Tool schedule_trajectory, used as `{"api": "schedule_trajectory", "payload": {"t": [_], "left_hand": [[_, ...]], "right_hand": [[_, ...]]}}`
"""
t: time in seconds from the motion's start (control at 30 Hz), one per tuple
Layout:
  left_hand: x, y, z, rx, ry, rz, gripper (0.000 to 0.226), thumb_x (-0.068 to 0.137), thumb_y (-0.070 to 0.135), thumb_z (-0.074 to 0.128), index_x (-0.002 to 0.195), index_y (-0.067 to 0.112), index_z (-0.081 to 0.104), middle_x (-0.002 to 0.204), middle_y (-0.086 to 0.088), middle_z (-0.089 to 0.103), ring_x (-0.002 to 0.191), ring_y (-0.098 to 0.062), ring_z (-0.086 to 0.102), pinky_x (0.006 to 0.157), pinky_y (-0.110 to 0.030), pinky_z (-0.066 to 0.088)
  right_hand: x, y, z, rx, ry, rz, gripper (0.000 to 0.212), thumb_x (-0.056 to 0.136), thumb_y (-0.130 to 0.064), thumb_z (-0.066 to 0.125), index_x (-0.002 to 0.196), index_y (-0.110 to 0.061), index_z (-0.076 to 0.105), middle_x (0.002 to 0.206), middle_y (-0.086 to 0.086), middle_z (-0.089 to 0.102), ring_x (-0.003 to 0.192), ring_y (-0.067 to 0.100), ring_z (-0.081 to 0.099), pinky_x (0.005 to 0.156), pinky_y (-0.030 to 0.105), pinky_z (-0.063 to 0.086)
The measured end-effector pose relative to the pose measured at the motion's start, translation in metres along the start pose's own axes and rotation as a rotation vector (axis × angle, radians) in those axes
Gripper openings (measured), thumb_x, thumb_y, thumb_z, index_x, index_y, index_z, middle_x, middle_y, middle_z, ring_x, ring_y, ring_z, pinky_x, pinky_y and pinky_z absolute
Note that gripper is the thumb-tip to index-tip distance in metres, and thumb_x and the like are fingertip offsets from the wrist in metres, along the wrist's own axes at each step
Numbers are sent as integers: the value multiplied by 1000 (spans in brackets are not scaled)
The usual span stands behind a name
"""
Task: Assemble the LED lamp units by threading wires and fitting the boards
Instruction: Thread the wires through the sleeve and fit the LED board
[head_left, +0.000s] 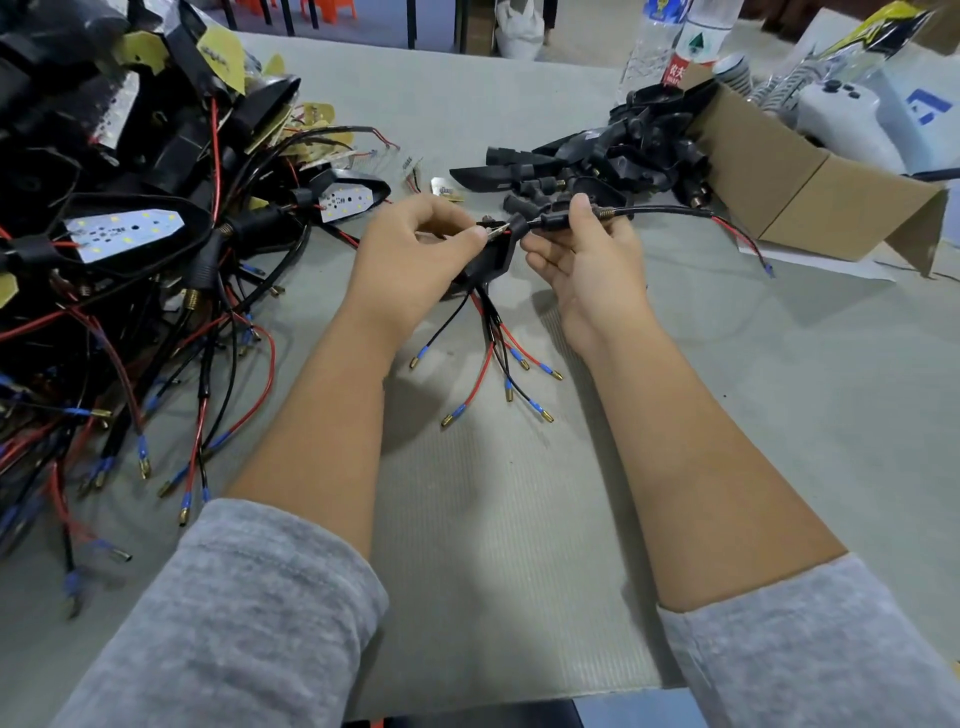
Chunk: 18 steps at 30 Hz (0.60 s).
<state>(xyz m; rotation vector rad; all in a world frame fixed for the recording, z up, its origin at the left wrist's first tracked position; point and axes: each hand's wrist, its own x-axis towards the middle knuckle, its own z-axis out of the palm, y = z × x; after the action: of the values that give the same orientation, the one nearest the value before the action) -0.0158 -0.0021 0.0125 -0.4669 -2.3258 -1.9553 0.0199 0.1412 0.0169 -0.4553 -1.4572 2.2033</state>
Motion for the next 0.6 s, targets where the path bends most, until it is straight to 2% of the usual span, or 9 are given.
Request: {"api": "schedule_trajectory", "payload": {"t": [0.03, 0.07, 0.17, 0.27, 0.4, 0.5, 0.6], "left_hand": [[0, -1, 1, 12, -5, -9, 11, 85, 19, 69, 76, 24, 67, 74, 2, 67, 68, -11, 63, 71, -35, 60], [0, -2, 1, 32, 1, -8, 12, 86, 20, 68, 75, 24, 68, 73, 1, 67, 65, -11, 62, 69, -34, 60], [3, -2, 0, 184, 38, 37, 17, 92, 26, 61, 75, 26, 66, 68, 15, 61, 57, 5, 55, 57, -7, 44], [4, -2, 2, 280, 86, 58, 17, 96, 25, 56, 82, 23, 65, 73, 16, 59, 66, 4, 53, 60, -6, 38], [3, -2, 8, 301, 179, 94, 20, 99, 24, 51, 97, 13, 67, 87, 4, 63, 79, -11, 53, 70, -24, 39], [2, 0, 10, 257, 201, 121, 20, 99, 21, 50, 100, 11, 67, 89, 5, 62, 82, -9, 52, 70, -20, 35], [2, 2, 13, 215, 197, 92, 23, 99, 23, 51, 101, 10, 69, 88, 7, 63, 83, -8, 53, 70, -17, 35]], "right_hand": [[0, 0, 0, -1, 2, 3, 16, 103, -22, 46, 110, -8, 45, 101, 18, 64, 68, 18, 66, 64, 26, 56], [0, 0, 0, 0, 2, 6, 17, 104, -22, 45, 113, -8, 45, 104, 19, 64, 69, 19, 66, 65, 26, 56], [1, -1, 1, 2, -4, 15, 13, 103, -21, 47, 109, -10, 45, 104, 19, 65, 71, 20, 66, 65, 26, 56], [1, 1, 1, -23, -48, -13, 14, 98, -14, 56, 106, -13, 44, 98, 12, 66, 69, 20, 65, 65, 27, 55], [-1, 5, 0, -206, -182, -121, 56, 86, -6, 70, 127, -24, 37, 90, 4, 65, 77, 15, 66, 70, 29, 52], [-3, 8, 0, -269, -230, -154, 91, 78, -1, 76, 144, -32, 21, 102, 14, 66, 82, 13, 65, 71, 30, 54], [-4, 9, 1, -212, -222, -158, 107, 74, 10, 74, 149, -34, 12, 112, 24, 63, 93, 23, 65, 79, 39, 59]]}}
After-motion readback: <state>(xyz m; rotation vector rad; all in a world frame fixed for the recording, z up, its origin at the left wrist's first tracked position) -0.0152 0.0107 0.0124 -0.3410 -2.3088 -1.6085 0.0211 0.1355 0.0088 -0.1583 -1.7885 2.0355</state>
